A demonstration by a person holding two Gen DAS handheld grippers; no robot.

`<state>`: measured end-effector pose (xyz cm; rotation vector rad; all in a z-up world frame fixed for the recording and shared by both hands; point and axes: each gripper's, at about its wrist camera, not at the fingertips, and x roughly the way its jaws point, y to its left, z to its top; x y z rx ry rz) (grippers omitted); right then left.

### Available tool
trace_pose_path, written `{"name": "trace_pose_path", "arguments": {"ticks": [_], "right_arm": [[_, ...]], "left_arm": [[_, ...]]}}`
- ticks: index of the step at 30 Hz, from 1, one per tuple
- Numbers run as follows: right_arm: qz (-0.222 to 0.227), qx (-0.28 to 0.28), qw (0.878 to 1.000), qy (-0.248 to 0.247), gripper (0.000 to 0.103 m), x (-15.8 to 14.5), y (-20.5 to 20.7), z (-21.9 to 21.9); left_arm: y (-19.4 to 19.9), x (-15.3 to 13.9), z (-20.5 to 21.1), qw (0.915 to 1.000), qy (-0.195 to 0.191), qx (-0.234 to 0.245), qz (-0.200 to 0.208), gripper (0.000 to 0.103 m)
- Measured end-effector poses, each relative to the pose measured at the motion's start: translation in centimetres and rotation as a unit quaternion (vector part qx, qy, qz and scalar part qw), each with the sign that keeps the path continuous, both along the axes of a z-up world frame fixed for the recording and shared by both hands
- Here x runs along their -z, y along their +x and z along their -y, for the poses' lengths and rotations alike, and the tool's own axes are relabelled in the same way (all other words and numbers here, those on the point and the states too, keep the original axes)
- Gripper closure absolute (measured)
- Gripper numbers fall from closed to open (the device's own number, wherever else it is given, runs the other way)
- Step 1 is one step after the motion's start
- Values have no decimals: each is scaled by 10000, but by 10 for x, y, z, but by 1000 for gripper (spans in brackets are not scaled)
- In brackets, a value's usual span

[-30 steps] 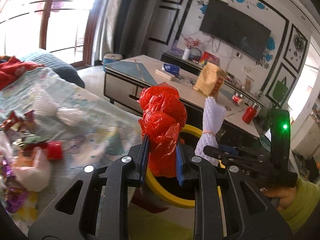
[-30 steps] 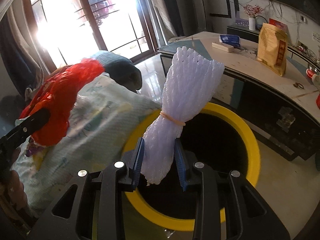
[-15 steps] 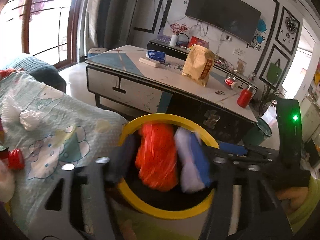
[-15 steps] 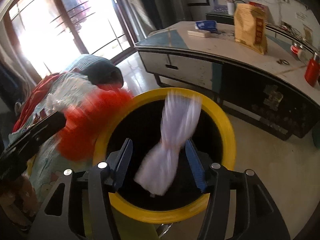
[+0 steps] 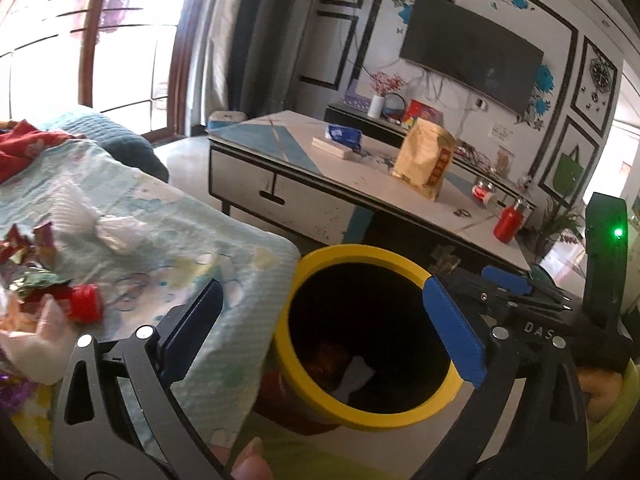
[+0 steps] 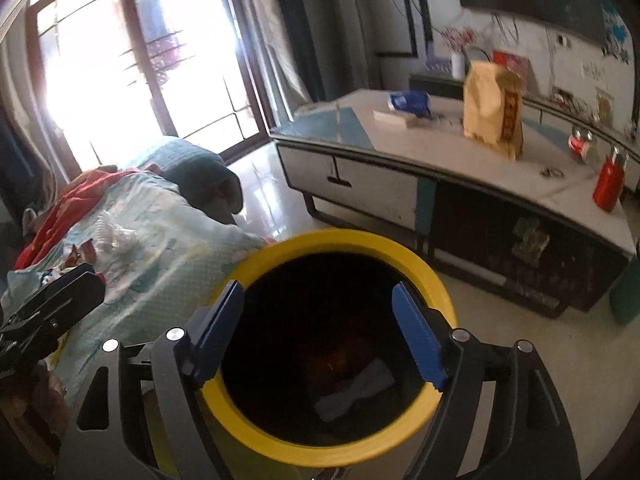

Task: Collect trash
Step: 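Move both tools back over the trash on the bed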

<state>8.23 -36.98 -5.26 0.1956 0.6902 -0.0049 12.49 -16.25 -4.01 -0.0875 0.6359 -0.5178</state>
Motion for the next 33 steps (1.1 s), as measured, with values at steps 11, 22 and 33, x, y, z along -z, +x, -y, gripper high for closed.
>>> {"name": "trace_pose_path", "arguments": {"ticks": [11,22,33], "right_arm": [[294,-625,9976,-104,26,-22,1,-49],[408,-1427,9889,-99,25,-34,8,-118],[392,-2189,9750,18,25,-40,9,-190]], "left_arm": [[-9,-20,-46,9980,-127,-565,271,11],[-15,-33,-105,9905,-173,-1288,457,11],[-20,-40,-165,9770,-211,-2052,533,11]]}}
